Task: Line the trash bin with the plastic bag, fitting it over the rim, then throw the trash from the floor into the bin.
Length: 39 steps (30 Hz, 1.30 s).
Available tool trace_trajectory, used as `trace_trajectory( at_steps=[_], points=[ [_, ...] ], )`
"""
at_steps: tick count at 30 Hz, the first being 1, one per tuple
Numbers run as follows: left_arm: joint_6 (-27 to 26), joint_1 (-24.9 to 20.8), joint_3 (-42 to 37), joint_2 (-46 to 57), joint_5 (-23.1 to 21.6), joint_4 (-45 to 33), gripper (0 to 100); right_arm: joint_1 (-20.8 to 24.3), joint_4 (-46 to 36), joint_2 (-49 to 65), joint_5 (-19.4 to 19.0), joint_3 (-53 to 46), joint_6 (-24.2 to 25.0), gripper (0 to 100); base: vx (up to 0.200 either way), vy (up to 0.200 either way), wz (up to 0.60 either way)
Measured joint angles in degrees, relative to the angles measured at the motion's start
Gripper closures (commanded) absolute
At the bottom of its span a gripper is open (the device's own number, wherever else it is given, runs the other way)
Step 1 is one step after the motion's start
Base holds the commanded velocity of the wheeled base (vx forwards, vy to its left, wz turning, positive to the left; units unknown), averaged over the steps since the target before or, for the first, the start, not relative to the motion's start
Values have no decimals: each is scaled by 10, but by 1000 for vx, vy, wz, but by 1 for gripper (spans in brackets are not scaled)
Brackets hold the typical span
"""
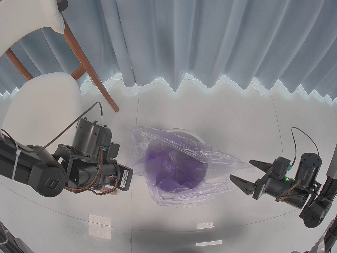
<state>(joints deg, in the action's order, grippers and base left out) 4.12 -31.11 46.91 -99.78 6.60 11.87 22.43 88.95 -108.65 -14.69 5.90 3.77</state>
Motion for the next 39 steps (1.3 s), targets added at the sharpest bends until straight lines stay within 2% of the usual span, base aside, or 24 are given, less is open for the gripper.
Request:
trace_trajectory(
  at_steps=[11, 19, 28, 39],
  points=[
    [-3, 4, -6, 8, 1, -1, 100, -8, -5, -11, 5, 130, -15, 0, 0, 0, 0],
    [-3, 6, -6, 8, 1, 0, 100, -5, -14, -40, 2, 158, -30, 0, 0, 0, 0],
    [-4, 6, -5, 7, 3, 0, 100, 16, -27, -87, -47, 200, -78, 0, 0, 0, 0],
    [-4, 6, -4, 5, 5, 0, 100, 42, -27, -138, -58, 207, -79, 0, 0, 0, 0]
  ],
)
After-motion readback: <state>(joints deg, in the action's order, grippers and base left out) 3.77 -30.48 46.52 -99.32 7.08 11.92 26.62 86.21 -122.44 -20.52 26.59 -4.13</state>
